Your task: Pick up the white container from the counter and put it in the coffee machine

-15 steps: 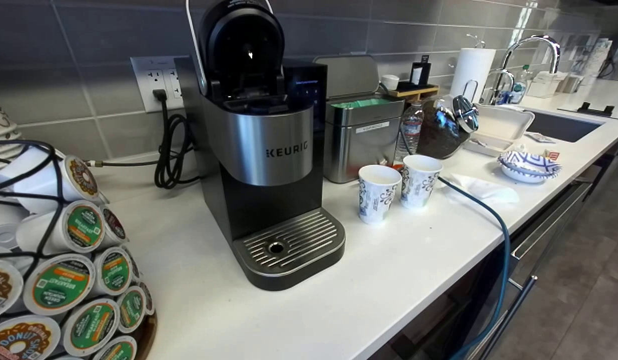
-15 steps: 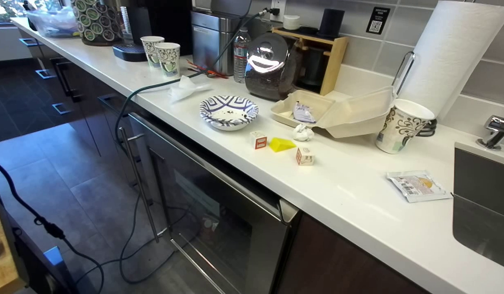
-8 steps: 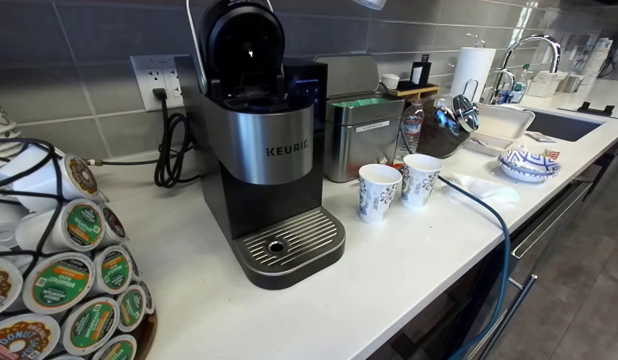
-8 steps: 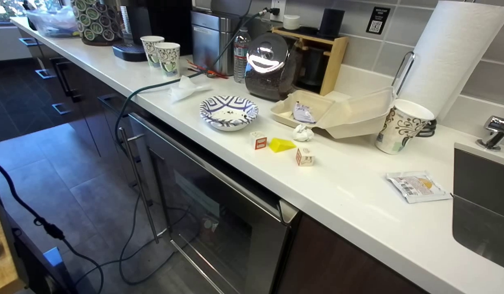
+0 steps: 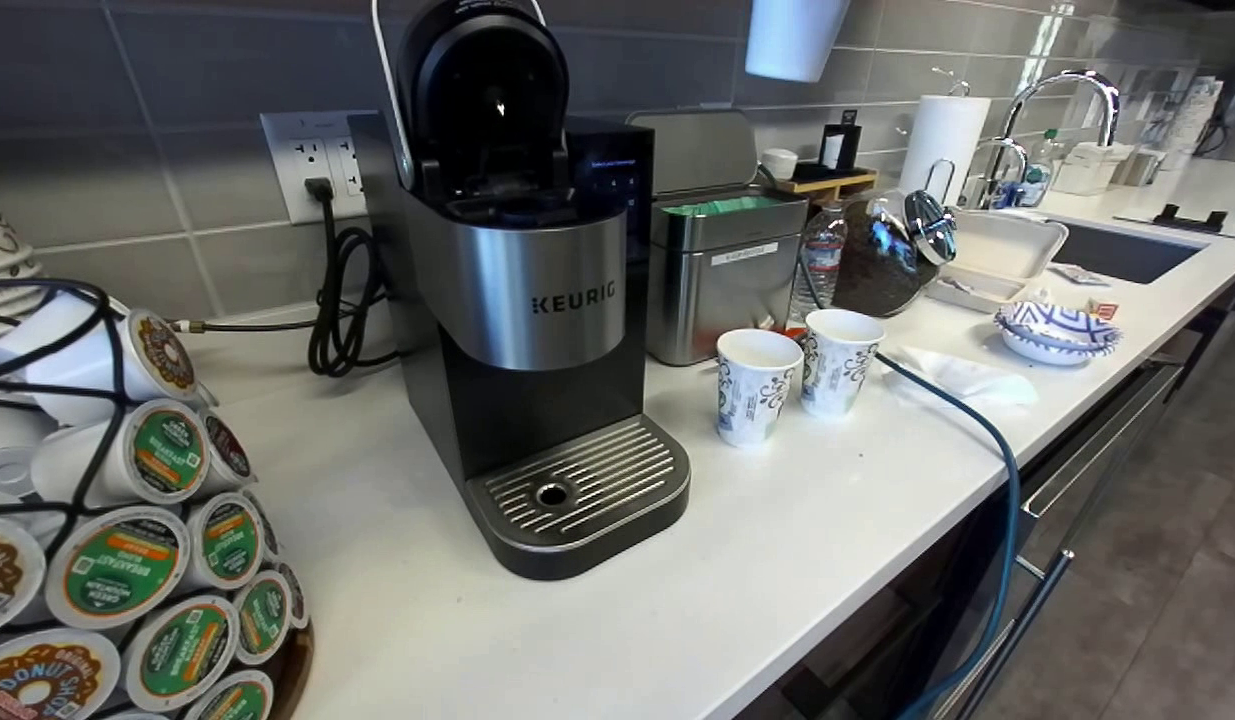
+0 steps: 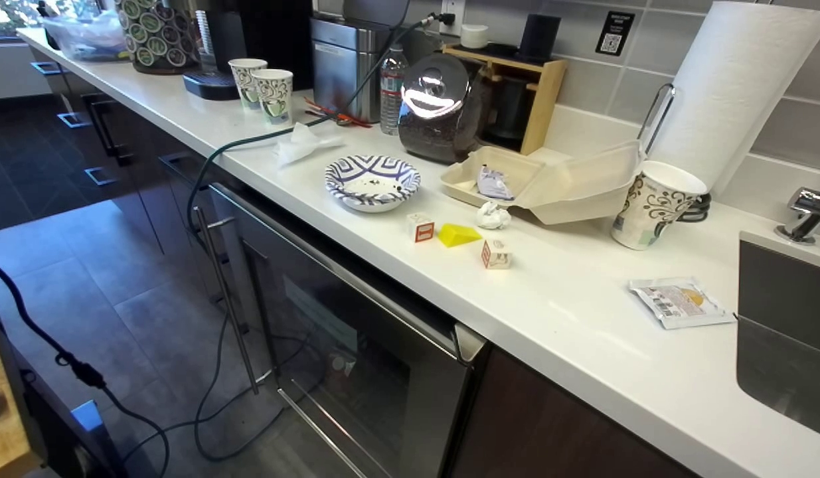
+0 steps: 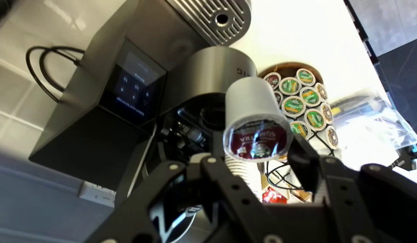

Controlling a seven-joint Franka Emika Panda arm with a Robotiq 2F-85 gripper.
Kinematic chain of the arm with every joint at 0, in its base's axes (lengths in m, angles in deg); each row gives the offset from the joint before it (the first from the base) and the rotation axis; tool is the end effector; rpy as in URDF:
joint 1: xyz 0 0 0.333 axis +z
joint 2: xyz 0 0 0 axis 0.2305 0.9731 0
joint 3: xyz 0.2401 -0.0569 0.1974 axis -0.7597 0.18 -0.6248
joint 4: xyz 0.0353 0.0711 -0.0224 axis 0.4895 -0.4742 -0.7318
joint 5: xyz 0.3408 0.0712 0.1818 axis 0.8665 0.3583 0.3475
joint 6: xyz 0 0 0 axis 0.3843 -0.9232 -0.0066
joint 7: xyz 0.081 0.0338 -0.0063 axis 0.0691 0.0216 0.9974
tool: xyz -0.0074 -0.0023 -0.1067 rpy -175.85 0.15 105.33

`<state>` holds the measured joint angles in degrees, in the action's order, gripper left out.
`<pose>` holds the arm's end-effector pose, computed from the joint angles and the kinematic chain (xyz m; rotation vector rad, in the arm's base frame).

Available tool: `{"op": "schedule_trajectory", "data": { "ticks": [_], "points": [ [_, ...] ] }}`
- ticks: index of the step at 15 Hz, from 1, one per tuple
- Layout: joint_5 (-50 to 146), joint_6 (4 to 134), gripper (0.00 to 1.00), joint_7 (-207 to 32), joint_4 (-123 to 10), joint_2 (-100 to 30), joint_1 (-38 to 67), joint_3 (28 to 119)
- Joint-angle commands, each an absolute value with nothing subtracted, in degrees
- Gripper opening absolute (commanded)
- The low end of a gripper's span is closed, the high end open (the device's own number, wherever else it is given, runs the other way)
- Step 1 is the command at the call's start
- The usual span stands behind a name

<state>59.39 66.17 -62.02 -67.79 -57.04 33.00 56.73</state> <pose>0.4803 0.3177 0.6435 -2.5832 -1.1996 -0.8397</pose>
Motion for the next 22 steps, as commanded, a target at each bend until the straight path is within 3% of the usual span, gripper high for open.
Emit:
{"op": "schedule_trajectory", "data": {
  "ticks": [1, 3, 4, 5, 6, 14, 22],
  "points": [
    [59.0, 59.7, 0.26, -76.5, -62.8, -55.0, 33.3, 52.9],
    [60.0, 62.5, 0.26, -72.6, -65.1, -56.3, 32.8, 53.0],
    [60.3, 62.5, 0.51, -73.0, -64.4, -56.1, 33.0, 52.4],
    [60.2, 62.5, 0.51, -73.0, -64.4, -56.1, 33.0, 52.3],
    [56.6, 59.9, 0.26, -77.2, -63.2, -55.3, 32.6, 51.9],
    [32.6, 43.1, 0.26, -111.6, -46.2, -41.9, 36.1, 48.9],
    [27.3, 46.0, 0.26, -122.0, -32.9, -31.0, 43.6, 52.9]
  ]
}}
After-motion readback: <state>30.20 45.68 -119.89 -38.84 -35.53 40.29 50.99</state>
